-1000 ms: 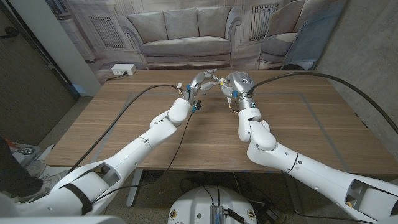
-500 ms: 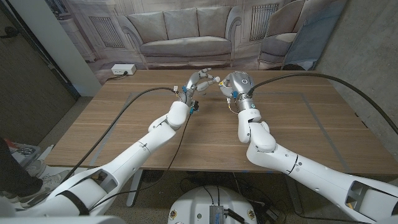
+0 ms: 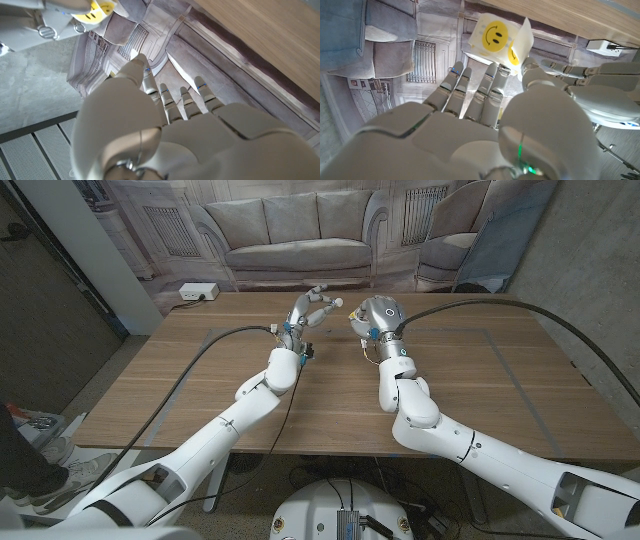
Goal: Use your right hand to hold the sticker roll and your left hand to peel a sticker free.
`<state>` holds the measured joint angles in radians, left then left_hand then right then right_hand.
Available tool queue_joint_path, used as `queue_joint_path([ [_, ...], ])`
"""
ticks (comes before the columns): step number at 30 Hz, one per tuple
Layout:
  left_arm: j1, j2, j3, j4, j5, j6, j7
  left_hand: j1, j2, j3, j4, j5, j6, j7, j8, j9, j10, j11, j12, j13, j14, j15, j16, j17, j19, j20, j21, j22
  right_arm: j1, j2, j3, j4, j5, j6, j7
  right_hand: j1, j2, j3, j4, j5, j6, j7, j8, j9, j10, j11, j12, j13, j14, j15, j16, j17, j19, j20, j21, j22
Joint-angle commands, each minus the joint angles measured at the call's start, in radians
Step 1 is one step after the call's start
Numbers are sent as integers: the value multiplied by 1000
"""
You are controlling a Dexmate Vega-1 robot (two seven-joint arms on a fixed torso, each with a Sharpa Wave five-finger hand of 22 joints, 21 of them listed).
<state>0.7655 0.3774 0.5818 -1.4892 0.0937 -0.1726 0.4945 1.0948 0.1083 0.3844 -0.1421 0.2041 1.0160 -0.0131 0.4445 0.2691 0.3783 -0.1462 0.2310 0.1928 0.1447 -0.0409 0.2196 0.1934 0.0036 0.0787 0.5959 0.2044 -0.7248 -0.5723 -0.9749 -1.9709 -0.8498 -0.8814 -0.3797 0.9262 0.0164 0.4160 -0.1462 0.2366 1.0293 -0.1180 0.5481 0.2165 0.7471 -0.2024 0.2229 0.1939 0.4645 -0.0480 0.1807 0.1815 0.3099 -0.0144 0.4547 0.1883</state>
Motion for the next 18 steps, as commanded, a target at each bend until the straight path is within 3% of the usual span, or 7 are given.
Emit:
queue_joint_path([
  [1,34,6,-33,-22,9,-16,44,-2,4,6,-1,-4,36,36,11,97,5,-3,6,6,10,-25,4,1,5,4,9,2,2,18,-17,2,-26,-30,1,11,7,6,-1,8,28,-24,6,3,6,-3,1,1,7,-158,3,3,-3,-3,0,3],
  [18,70,-5,-74,-30,8,-59,107,-3,3,11,-1,-6,37,39,18,110,13,-3,5,6,16,-28,2,3,10,5,13,1,12,51,-25,32,-36,-56,-8,11,6,8,-1,10,26,-20,6,4,10,-3,2,1,10,-158,4,3,-3,-4,-1,3],
])
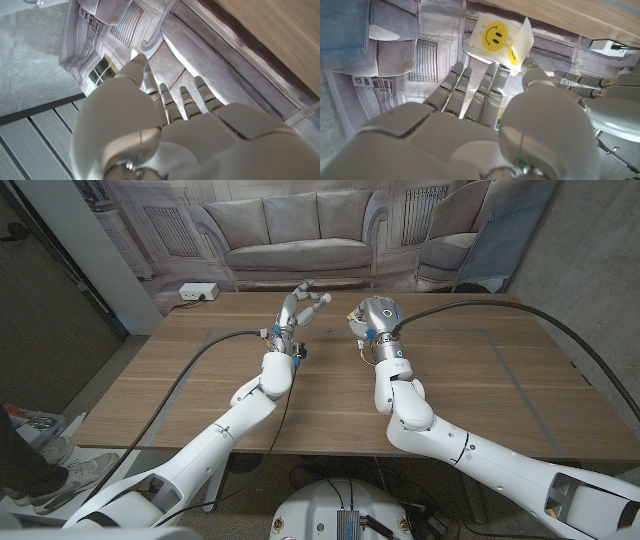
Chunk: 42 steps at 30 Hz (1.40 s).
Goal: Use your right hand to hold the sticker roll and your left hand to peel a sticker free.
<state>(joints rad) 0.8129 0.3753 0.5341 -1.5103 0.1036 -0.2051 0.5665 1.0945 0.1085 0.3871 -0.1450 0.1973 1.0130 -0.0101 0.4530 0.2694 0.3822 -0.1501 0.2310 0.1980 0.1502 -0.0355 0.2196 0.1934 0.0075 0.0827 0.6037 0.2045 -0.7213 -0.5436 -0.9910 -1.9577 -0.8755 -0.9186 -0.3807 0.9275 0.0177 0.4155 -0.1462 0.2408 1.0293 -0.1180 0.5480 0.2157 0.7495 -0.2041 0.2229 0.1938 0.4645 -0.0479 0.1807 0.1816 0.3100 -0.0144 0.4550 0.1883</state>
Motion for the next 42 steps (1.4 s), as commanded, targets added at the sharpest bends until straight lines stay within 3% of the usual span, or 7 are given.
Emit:
queue_joint_path([
  [1,23,3,-28,-9,-9,-34,21,-3,3,8,2,1,40,36,10,110,10,1,4,1,11,-33,2,3,6,2,6,0,10,25,-10,22,-13,-23,-7,10,5,9,-1,6,27,-20,6,5,8,-2,2,1,10,-158,4,3,-3,-4,-2,3],
  [9,43,-11,-48,-7,-19,-49,54,-4,2,11,3,0,36,32,12,116,0,11,-1,2,11,-30,1,4,4,8,6,0,13,40,-13,31,-16,-38,-10,10,4,10,-1,8,30,-21,7,5,9,-2,2,1,10,-158,4,3,-3,-4,-2,3],
  [15,56,8,-60,-26,-26,-49,36,-8,-9,9,2,-2,25,38,3,108,-10,20,-7,2,10,-28,-2,3,2,7,7,-1,18,51,-24,35,-25,-49,-9,10,3,10,-1,9,29,-21,7,5,8,-3,1,1,10,-158,4,2,-2,-5,-2,3],
  [22,68,15,-77,-22,-41,-68,32,-46,-61,-23,10,-14,-33,19,-32,86,-43,36,-19,3,-1,-22,-11,4,-7,4,5,-2,27,68,-38,44,-39,-67,-5,9,3,11,0,10,30,-22,7,5,8,-2,1,1,10,-158,4,3,-2,-5,-3,3],
  [28,76,27,-90,-23,-55,-77,16,-107,-113,-70,29,-22,-183,5,-105,58,-99,49,-31,6,-22,-9,-17,9,-20,6,0,-3,36,84,-53,56,-52,-82,-1,10,2,12,0,11,29,-21,7,6,10,-2,1,1,10,-159,3,2,-2,-6,-3,3],
  [33,75,30,-97,-13,-68,-89,7,-116,-119,-77,32,-20,-231,3,-128,52,-114,50,-33,6,-26,-9,-18,10,-25,8,-2,-4,42,98,-61,68,-58,-89,-1,10,1,13,-1,12,30,-22,6,5,11,-2,1,1,10,-159,3,2,-1,-6,-3,2],
  [42,59,36,-104,22,-95,-117,-26,-122,-119,-80,35,-18,-232,-2,-130,48,-120,51,-32,6,-29,-4,-17,11,-29,9,-4,-4,61,125,-75,98,-75,-115,3,11,1,14,-1,14,30,-23,5,4,11,-3,1,1,11,-159,3,2,-1,-7,-4,2],
])
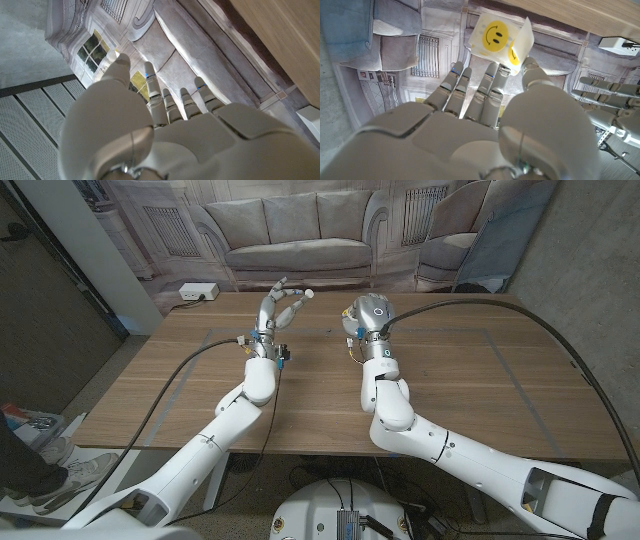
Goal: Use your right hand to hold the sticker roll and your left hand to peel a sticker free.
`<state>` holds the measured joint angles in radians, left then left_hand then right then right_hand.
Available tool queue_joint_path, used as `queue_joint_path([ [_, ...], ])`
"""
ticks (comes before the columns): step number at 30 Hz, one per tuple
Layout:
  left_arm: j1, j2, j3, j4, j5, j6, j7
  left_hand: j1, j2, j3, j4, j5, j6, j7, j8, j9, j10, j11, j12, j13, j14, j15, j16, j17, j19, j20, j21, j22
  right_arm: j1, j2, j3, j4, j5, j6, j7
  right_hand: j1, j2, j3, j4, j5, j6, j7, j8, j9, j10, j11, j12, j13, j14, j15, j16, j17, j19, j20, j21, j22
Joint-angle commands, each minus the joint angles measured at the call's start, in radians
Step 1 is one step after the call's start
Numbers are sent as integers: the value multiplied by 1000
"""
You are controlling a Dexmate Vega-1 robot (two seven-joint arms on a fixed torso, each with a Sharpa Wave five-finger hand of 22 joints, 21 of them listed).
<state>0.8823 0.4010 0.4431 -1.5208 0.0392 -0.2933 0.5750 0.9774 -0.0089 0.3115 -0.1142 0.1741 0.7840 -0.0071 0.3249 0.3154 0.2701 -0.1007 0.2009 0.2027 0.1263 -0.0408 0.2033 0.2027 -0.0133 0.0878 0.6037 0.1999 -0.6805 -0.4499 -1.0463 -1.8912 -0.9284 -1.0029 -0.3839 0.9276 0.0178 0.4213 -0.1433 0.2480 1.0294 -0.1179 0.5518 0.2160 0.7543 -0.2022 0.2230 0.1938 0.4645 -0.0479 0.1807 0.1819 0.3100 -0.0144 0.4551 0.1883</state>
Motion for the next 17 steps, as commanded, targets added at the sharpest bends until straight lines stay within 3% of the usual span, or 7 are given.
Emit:
queue_joint_path([
  [1,-12,7,-14,42,-31,-39,-30,-5,-1,-5,4,5,-3,-5,-2,2,-7,2,-2,2,-7,2,-2,2,-9,4,-4,1,21,33,-20,32,-24,-34,6,11,1,8,-4,7,31,-24,2,4,6,-5,0,1,11,-159,3,2,-1,-7,-4,2],
  [8,-20,15,-15,78,-44,-66,-53,-7,5,-4,6,6,5,-12,1,1,-8,2,0,2,-6,3,0,3,-10,6,-4,1,11,56,-14,42,-34,-78,-12,11,0,9,-4,8,31,-23,2,5,7,-4,1,1,12,-160,3,2,-1,-8,-4,2],
  [10,-36,18,-11,113,-80,-81,-101,-7,6,-3,6,6,9,-13,3,1,-7,2,1,2,-6,2,0,4,-10,6,-4,1,10,70,-18,51,-38,-95,-15,11,-1,9,-4,8,31,-23,2,4,8,-4,1,1,11,-159,3,2,-1,-8,-4,2],
  [17,-62,6,-12,197,-124,-120,-130,-6,9,-3,6,6,10,-13,4,1,-8,1,2,2,-7,4,1,4,-14,7,-6,1,27,103,-46,84,-50,-134,5,11,-1,10,-4,9,31,-23,2,4,10,-4,1,1,12,-160,3,2,0,-8,-5,2],
])
